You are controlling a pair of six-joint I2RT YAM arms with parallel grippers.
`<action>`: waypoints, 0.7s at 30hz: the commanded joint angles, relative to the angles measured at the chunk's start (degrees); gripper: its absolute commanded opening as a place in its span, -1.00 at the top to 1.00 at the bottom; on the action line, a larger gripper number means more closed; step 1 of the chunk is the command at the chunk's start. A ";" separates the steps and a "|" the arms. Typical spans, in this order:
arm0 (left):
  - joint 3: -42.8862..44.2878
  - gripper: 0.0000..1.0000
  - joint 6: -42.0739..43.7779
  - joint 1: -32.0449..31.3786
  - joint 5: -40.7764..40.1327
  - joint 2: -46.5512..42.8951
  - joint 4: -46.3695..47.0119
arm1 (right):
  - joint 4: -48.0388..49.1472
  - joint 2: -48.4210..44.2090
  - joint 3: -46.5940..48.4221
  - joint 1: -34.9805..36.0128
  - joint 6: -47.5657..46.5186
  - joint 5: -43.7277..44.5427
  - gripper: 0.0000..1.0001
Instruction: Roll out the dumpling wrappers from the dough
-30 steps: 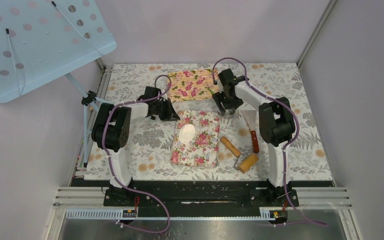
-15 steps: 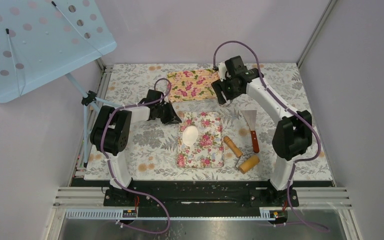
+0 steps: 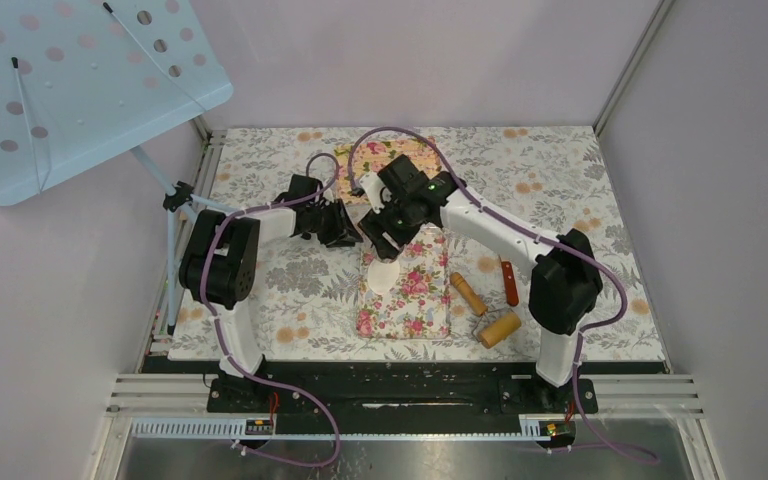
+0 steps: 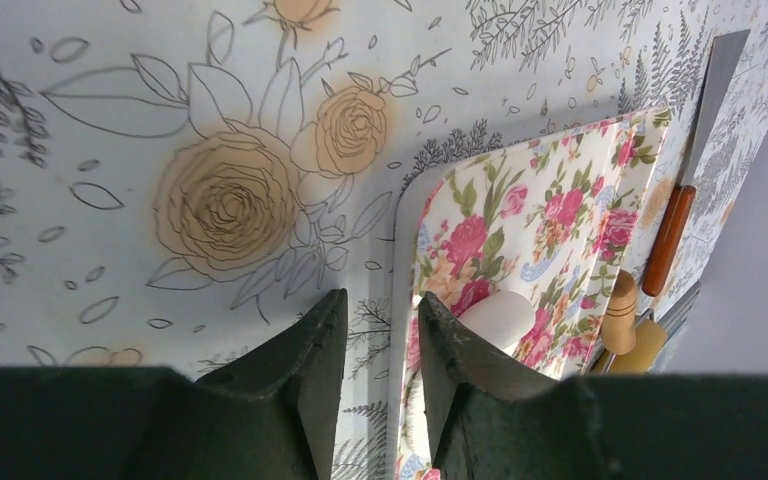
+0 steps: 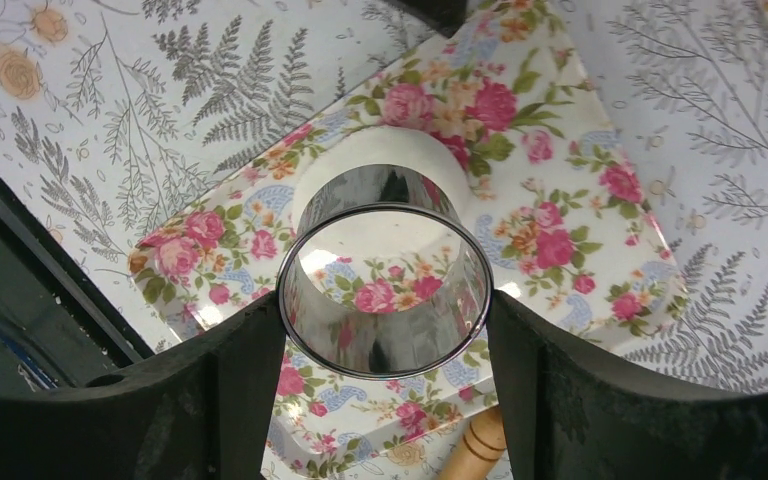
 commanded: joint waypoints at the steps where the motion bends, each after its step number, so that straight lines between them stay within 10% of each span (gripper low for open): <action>1: 1.98 0.34 4.33 0.68 1.70 2.10 -0.88 | -0.08 1.49 -0.25 3.01 -1.09 1.14 0.23; 21: -0.13 0.33 2.69 0.78 4.84 5.13 4.79 | 4.00 6.56 -3.45 8.67 -2.51 10.22 0.28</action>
